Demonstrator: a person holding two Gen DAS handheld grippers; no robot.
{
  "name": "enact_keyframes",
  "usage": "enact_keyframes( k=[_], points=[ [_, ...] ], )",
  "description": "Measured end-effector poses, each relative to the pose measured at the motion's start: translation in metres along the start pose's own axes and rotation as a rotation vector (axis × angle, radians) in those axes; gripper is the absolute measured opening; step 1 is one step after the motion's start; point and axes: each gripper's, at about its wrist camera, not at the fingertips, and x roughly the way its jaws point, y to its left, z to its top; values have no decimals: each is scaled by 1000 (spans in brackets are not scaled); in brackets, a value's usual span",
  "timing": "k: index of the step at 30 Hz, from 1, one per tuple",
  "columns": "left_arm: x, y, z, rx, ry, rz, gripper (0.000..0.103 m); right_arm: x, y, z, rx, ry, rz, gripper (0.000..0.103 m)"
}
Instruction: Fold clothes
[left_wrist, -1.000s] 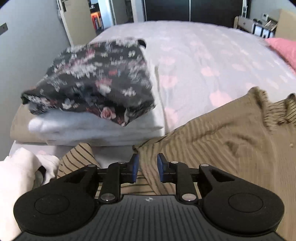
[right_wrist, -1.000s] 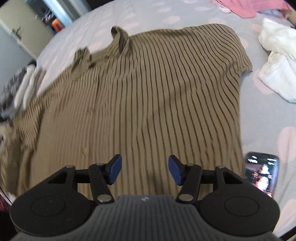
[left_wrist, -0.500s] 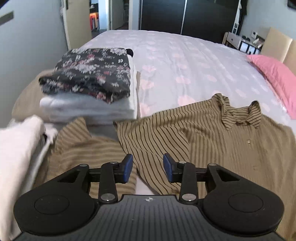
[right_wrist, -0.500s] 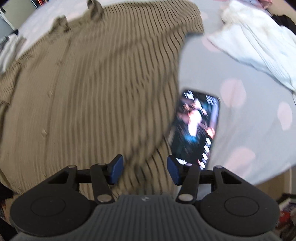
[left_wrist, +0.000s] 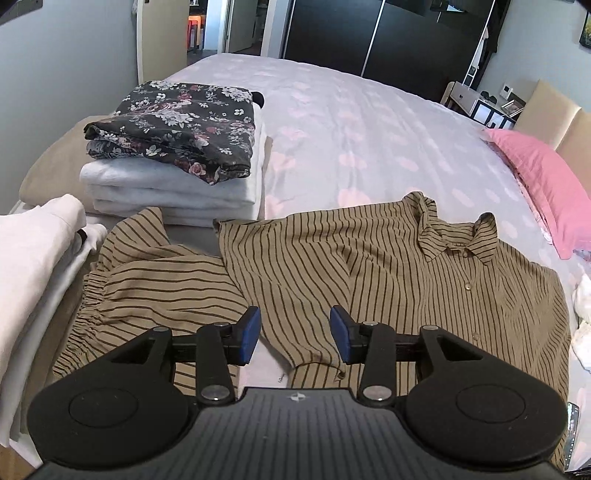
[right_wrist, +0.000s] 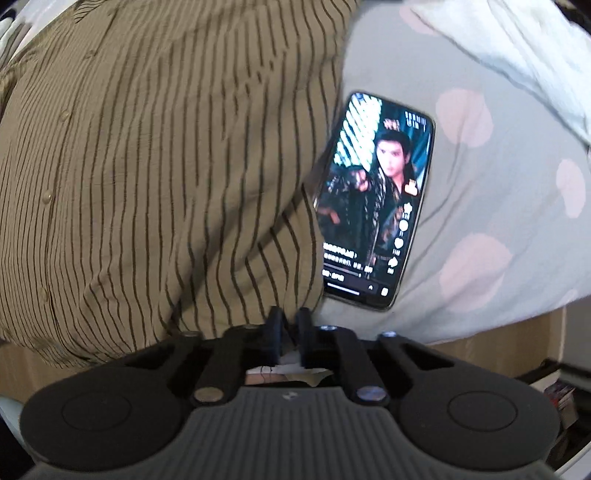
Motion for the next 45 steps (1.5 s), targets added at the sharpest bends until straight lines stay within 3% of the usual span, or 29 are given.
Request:
enact_keyframes(
  k=[8,13,18,21,24,28,31,35,38,42,45],
  points=[
    [0,-2,-1,12,9,-9,39,-47,-18,-9,-54,41,-69,3],
    [-3,-1,-1,-2,7,-18,39,-26,-22,-18,-40,119,-96,3],
    [-2,3,-5,-5,25,-14,40,-6,-13,-17,-66,137,-130,3],
    [2,4,-15,19,66,-16,45,-7,-3,-14,-101,117,-149,11],
    [5,3,-30,66,112,-17,45,-19,10,-12,-156,51,-181,36],
    [10,6,-55,123,176,-14,45,-34,34,-8,-255,-59,-227,40],
    [11,11,-73,156,215,-11,45,-42,54,-5,-273,-144,-181,44],
    [9,20,-101,167,270,-11,46,-41,82,-6,-278,-224,-50,46],
    [6,24,-120,164,316,-20,46,-31,100,-9,-294,-232,18,47],
    [-6,12,-147,199,336,-39,46,-19,117,-14,-356,-220,31,50],
    [-7,2,-164,203,397,-42,45,-20,119,-17,-372,-224,37,52]
  ],
)
